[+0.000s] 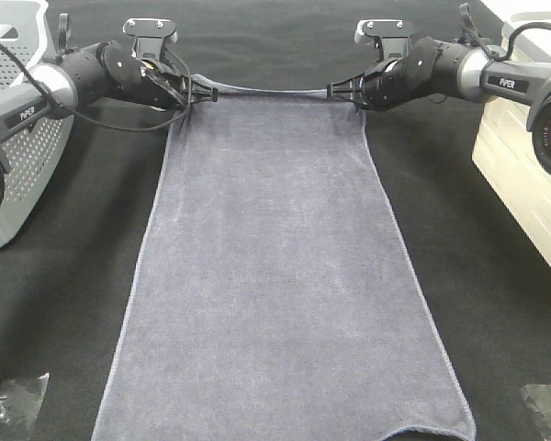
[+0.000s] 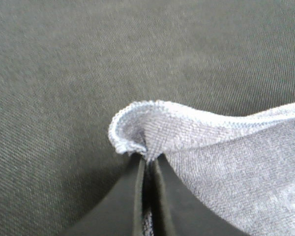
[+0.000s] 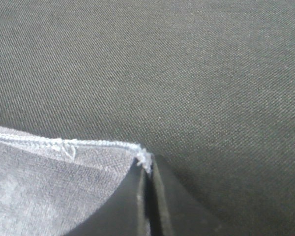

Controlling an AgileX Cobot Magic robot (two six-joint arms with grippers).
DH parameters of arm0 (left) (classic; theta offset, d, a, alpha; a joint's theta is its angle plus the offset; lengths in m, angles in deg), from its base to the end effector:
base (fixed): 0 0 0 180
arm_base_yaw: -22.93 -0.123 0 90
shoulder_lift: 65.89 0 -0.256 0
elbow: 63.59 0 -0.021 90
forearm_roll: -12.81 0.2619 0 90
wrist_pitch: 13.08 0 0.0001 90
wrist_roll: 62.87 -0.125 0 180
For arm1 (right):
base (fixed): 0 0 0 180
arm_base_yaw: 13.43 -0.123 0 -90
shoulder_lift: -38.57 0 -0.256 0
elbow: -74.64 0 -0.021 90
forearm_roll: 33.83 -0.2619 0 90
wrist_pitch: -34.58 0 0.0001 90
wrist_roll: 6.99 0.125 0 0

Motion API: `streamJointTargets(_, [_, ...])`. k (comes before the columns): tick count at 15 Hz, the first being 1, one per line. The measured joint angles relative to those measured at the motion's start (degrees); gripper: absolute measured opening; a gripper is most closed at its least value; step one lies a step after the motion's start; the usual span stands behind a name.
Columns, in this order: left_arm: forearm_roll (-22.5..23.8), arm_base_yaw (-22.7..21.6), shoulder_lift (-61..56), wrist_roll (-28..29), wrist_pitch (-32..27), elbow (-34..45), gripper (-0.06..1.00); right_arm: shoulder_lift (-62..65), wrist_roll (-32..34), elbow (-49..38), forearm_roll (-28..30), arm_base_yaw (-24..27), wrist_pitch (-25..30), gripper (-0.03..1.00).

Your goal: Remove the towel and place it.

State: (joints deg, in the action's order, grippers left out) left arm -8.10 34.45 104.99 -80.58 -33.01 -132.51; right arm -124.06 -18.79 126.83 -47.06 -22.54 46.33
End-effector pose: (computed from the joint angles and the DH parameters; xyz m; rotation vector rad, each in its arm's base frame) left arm 0.6045 -0.1388 0.0665 0.2476 2.0988 -0.2701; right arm 0.5945 0.1013 0.0616 -0.1752 2.1234 0.1554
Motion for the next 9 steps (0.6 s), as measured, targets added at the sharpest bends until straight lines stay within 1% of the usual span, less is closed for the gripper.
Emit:
streamJointTargets(3, [0.0, 0.5, 0.0, -0.2, 0.7, 0.0, 0.02, 0.0, 0.0, 0.0, -0.1, 0.0, -0.3, 0.02])
streamJointTargets(9, [0.3, 0.9, 0.0, -0.2, 1.5, 0.0, 0.02, 0.0, 0.0, 0.0, -2.2, 0.0, -0.6, 0.02])
